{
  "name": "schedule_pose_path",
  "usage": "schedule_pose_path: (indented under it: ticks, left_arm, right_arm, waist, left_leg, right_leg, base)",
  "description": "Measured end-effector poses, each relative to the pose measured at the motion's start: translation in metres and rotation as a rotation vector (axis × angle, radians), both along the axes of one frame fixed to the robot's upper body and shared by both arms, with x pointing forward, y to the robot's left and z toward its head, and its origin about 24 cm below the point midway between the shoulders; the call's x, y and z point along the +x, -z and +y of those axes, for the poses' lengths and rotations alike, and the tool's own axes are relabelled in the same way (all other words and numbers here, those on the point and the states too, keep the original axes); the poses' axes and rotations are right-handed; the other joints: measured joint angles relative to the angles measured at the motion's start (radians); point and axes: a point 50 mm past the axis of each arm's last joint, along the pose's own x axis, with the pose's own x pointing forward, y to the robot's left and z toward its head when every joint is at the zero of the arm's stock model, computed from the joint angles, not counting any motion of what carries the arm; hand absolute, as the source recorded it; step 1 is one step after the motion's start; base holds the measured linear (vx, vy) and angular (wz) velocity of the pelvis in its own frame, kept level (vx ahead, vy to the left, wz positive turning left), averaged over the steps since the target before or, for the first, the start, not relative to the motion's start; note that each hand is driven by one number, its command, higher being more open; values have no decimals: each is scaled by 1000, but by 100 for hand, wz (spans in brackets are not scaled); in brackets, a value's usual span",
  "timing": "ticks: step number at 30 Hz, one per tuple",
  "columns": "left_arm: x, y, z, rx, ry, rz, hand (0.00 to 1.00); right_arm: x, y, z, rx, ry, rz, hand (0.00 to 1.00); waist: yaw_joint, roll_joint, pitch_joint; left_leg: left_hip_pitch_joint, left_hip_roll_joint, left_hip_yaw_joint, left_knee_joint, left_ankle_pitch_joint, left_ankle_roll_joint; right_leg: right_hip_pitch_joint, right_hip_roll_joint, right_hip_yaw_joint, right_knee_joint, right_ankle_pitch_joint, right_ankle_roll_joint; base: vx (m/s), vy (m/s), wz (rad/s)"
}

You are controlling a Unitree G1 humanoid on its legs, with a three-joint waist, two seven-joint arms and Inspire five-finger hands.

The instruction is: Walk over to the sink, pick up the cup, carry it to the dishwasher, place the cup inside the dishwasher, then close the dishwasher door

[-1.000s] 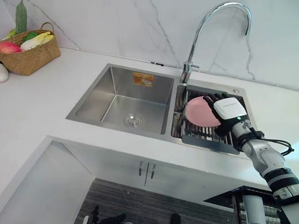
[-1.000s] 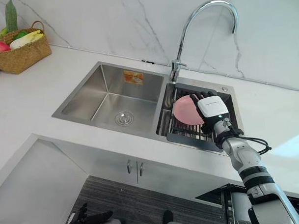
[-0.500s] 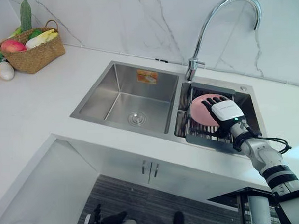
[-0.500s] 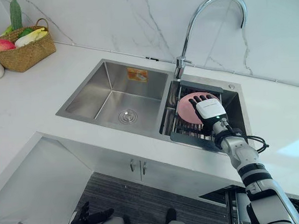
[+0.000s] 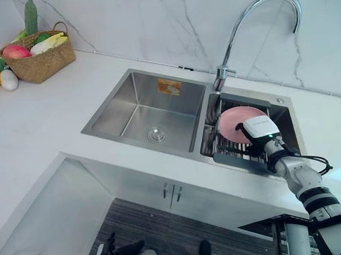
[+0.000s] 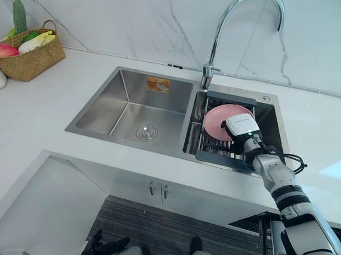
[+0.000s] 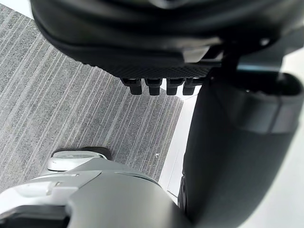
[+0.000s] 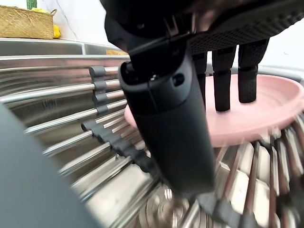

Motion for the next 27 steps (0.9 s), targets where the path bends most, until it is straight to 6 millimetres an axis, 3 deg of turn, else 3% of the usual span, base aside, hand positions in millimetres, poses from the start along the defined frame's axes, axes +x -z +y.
schedule_pose_path:
  ticks: [5, 13, 18, 23, 27]
  left_arm:
    - [-1, 0, 0, 3, -2, -1, 100]
    - [-1, -1, 0, 20, -13, -17, 100]
    - [-2, -1, 0, 28, -19, -18, 100]
    - [-6, -1, 1, 47, -35, -22, 100]
    - [-8, -2, 1, 54, -53, -33, 100]
  right_arm:
    - [8, -20, 2, -10, -32, -155, 0]
    - [6, -22, 5, 8, -74, -229, 0]
    - [6, -37, 4, 71, -78, -306, 0]
    - [3, -55, 7, 173, -91, -392, 0]
    - [-14, -70, 10, 272, -120, -462, 0]
  waist:
    - [-4, 1, 0]
    - [-10, 2, 16]
    - [-19, 3, 17]
    - [-28, 4, 17]
    - [-36, 4, 16]
  left_leg:
    - [5, -1, 3, -5, 1, 0]
    - [6, -4, 2, -15, 4, 2]
    - [10, -9, 3, -23, 7, 7]
    - [20, -19, 3, -50, 24, 10]
    - [21, -26, -18, -77, 47, 9]
  right_leg:
    - [1, 0, 2, 0, 0, 0]
    - [-1, -3, 1, 0, 1, 1]
    - [-1, -7, 1, -1, 2, 2]
    - [-2, -16, -1, -1, 5, 3]
    - [1, -20, -23, -1, 5, 3]
  base:
    - [0, 0, 0]
    - [0, 0, 0]
    - [0, 0, 0]
    - [-21, -4, 1]
    - [-28, -25, 14]
